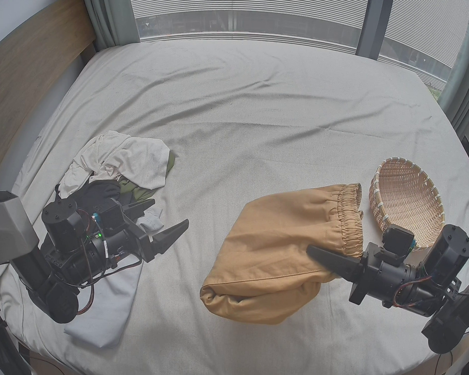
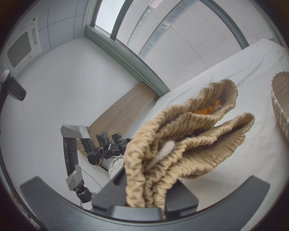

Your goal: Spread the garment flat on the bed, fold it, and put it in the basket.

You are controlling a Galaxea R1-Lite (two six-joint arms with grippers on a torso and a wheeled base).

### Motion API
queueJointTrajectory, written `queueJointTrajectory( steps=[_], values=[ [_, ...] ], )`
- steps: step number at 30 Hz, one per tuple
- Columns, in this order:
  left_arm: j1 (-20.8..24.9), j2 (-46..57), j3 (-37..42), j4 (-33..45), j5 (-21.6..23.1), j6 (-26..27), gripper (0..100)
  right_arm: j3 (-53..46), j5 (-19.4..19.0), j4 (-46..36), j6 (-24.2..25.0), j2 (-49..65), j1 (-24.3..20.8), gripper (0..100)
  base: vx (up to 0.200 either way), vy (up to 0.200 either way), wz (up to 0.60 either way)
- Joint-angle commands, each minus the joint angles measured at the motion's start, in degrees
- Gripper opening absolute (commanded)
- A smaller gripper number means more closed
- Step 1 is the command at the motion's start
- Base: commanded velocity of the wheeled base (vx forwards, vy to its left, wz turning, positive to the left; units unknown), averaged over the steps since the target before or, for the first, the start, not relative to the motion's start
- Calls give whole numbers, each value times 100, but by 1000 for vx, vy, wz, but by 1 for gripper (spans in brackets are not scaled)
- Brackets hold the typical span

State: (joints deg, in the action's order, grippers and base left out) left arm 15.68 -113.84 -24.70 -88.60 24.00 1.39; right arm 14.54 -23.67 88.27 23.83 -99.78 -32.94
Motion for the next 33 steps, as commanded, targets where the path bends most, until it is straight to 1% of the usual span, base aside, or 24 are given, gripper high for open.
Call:
queueJointTrajectory(
  steps=[1,4,12,18,19,21,22,23,26,27,28,29,33],
  values=[
    [-91,-156,44,-8,87,186,100,128,3,6,-1,143,-55,0,0,0,0],
    [-91,-148,53,-8,87,204,100,154,12,6,-1,249,-64,0,0,0,0],
    [-100,-165,53,-8,87,265,100,216,12,-3,78,591,-318,0,0,0,0],
    [-100,-130,53,-8,87,265,100,400,21,6,78,626,-195,0,0,0,0],
    [-100,-130,62,-8,87,265,100,541,30,6,78,644,51,0,0,0,0],
    [-100,-130,62,-8,87,265,100,594,21,6,60,670,270,0,0,0,0],
    [-100,-130,62,-8,87,265,100,594,21,6,51,679,279,0,0,0,0],
    [-100,-148,62,-8,87,265,100,620,21,6,34,749,446,0,0,0,0],
    [-91,-148,62,-8,78,265,100,629,12,-3,-10,846,710,0,0,0,0],
    [-91,-139,62,-8,78,265,100,637,21,-3,-37,864,886,0,0,0,0],
    [-91,-139,62,-8,78,265,100,646,21,-3,-54,864,965,0,0,0,0],
    [-91,-139,62,-8,78,265,100,681,21,-3,-116,873,1158,0,0,0,0],
    [-82,-139,62,-8,69,265,100,708,12,-3,-415,855,1668,0,0,0,0]
  ],
)
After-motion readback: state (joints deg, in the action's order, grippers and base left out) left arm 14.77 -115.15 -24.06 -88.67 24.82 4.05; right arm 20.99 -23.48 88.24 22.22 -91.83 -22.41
